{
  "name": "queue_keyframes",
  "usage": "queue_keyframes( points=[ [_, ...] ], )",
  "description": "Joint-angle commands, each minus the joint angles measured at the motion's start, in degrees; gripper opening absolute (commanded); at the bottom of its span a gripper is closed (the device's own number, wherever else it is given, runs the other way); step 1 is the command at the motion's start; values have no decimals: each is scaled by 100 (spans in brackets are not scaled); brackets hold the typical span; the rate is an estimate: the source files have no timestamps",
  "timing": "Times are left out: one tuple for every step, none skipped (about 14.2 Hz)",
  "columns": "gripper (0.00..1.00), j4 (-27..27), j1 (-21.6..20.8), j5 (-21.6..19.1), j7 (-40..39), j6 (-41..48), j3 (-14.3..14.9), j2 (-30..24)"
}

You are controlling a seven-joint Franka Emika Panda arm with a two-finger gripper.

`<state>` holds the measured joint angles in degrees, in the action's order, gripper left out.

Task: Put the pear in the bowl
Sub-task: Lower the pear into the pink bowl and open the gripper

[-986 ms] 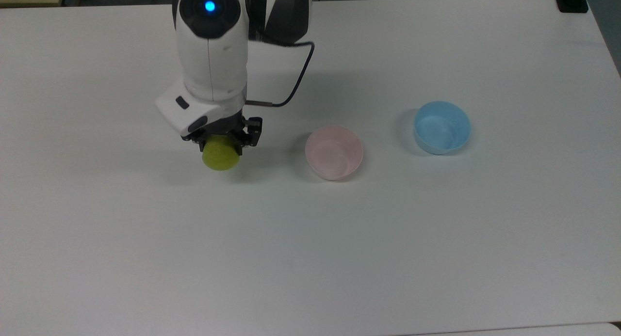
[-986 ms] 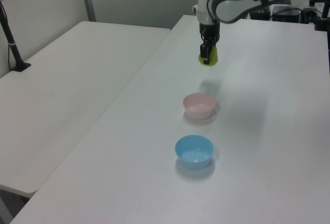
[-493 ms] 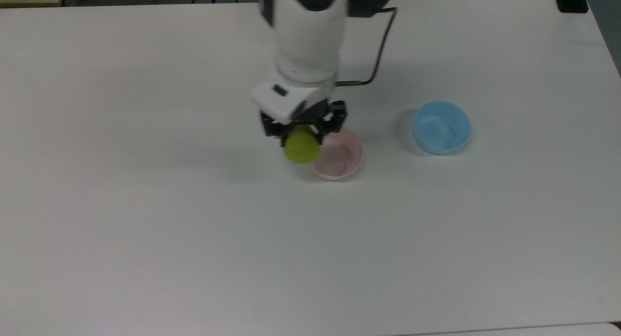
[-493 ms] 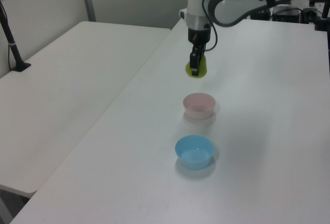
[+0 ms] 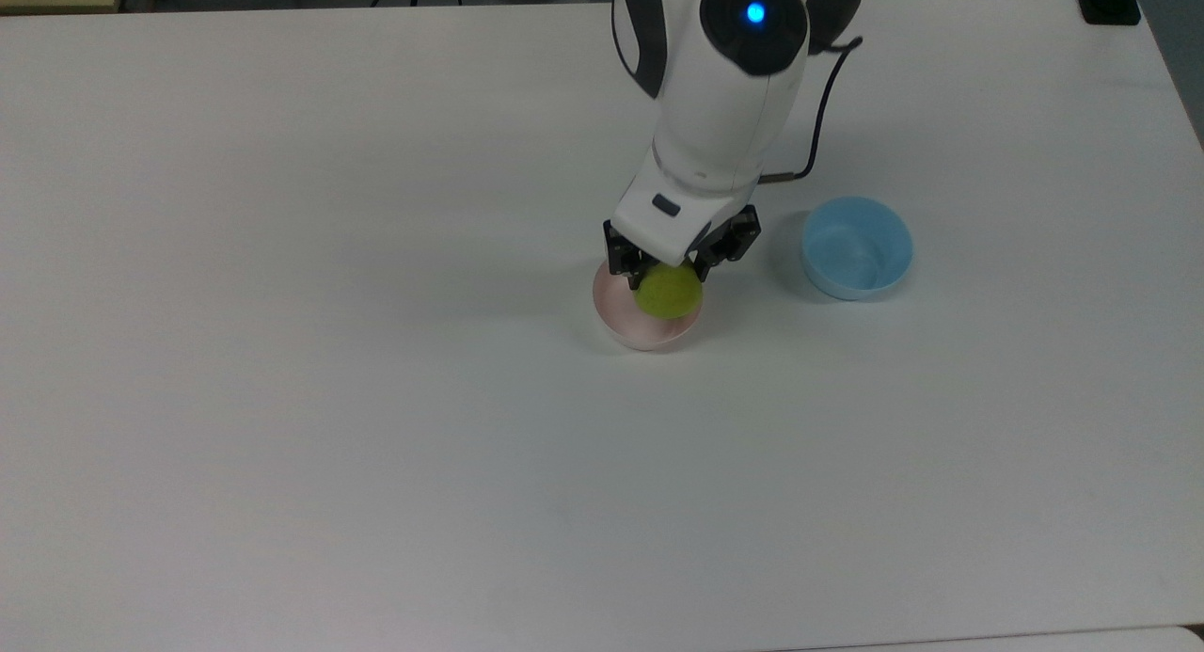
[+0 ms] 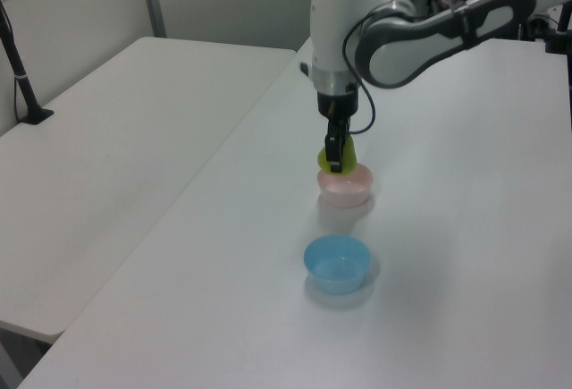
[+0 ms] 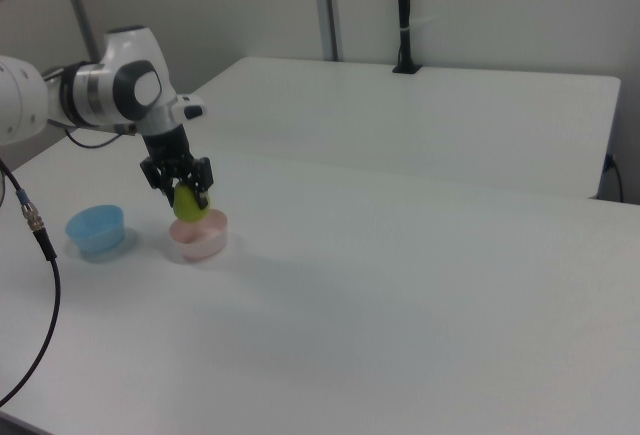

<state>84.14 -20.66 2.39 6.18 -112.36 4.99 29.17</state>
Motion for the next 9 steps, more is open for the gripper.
queue_keyframes(
  points=[
    [41, 32, -78, 41, 94, -137, 90, 176],
    [56, 59, -78, 42, 94, -172, 90, 186],
    [81, 68, -78, 42, 94, -216, 90, 195],
    [100, 68, -78, 42, 163, -216, 90, 195],
    [100, 59, -78, 42, 251, -216, 90, 186],
    [100, 59, -87, 42, 278, -216, 90, 177],
    [100, 50, -79, 33, 287, -190, 82, 151],
    [100, 41, -52, 33, 287, -147, 81, 72],
    [100, 59, 0, 24, 287, -85, 55, -120]
  ],
)
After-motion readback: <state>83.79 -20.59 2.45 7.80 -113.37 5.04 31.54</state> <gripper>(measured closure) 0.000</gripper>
